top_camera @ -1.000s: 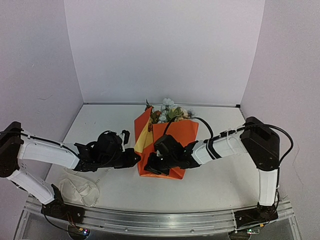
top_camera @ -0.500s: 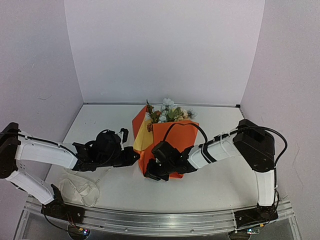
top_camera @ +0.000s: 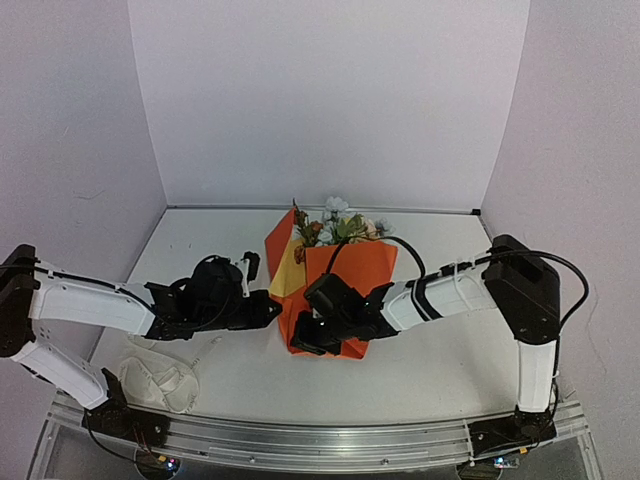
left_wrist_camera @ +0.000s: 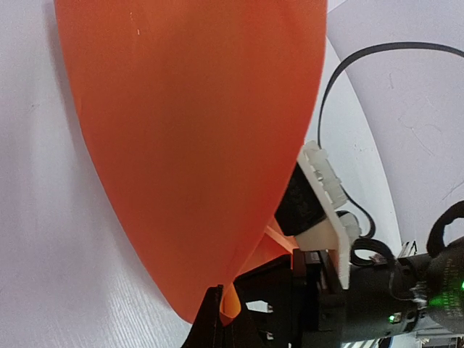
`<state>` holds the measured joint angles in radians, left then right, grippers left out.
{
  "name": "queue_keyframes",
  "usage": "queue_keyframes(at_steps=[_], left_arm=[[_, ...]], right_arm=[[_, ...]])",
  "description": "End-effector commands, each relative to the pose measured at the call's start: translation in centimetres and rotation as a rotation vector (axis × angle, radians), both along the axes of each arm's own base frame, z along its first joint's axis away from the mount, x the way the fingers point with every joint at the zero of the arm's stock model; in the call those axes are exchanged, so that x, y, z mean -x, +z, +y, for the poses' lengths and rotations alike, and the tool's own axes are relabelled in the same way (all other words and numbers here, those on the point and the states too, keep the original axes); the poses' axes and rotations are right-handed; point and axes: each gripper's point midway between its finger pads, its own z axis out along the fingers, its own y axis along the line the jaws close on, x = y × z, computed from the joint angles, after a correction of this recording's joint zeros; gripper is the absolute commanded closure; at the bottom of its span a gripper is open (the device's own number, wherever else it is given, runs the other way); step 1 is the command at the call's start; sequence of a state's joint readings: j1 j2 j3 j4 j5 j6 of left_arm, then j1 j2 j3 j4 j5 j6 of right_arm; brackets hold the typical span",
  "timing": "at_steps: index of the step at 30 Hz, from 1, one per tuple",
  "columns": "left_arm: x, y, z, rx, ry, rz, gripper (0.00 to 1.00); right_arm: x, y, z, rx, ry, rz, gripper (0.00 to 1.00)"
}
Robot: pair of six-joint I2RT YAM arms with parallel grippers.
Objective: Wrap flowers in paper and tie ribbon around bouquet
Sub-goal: Fold the 2/3-folded wrapping paper at the center of the board.
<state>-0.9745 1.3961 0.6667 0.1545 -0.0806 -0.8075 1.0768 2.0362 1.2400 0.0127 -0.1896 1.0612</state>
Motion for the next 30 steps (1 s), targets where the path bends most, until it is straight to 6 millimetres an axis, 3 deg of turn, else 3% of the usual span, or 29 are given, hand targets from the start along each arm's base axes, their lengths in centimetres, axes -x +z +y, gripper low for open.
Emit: queue_keyframes(at_steps=[1,3,7,14,17,21,30], left_arm=[[-0.6,1.9,-1.2,0.007,-0.029,-0.048,1.0],[-0.7,2.1,-1.3,0.001,-0.036,-0.057,0.99],[-0.7,2.4,-2.2,-0.008,-0.08,-0.066,0.99],[-0.4,1.2,-5.3,-0.045,-0.212,-0.035,1.0],[-0.3,0.3,-6.3,-0.06,-0.257,-0.014,1.0],[-0.3,-0.7,-7.5,-0.077,-0.302,0.005,1.0],[-0.6,-1.9,-10.6,-0.08,-0.394,0.039,1.0]], right_arm=[[-1.3,8.7,0.2,-0.091,0.002,-0.167,0.88],[-1.5,9.3,-1.1,-0.052,-0.009,-0.201,0.85],[-2.4,9.3,-5.8,0.09,-0.064,-0.267,0.78],[-3.0,3.7,-14.9,0.269,-0.183,-0.21,0.71],[-2.9,1.7,-17.4,0.329,-0.213,-0.191,0.65],[-2.7,0.3,-17.5,0.313,-0.208,-0.171,0.57],[-3.0,-0.8,-15.9,0.255,-0.212,-0.141,0.64]])
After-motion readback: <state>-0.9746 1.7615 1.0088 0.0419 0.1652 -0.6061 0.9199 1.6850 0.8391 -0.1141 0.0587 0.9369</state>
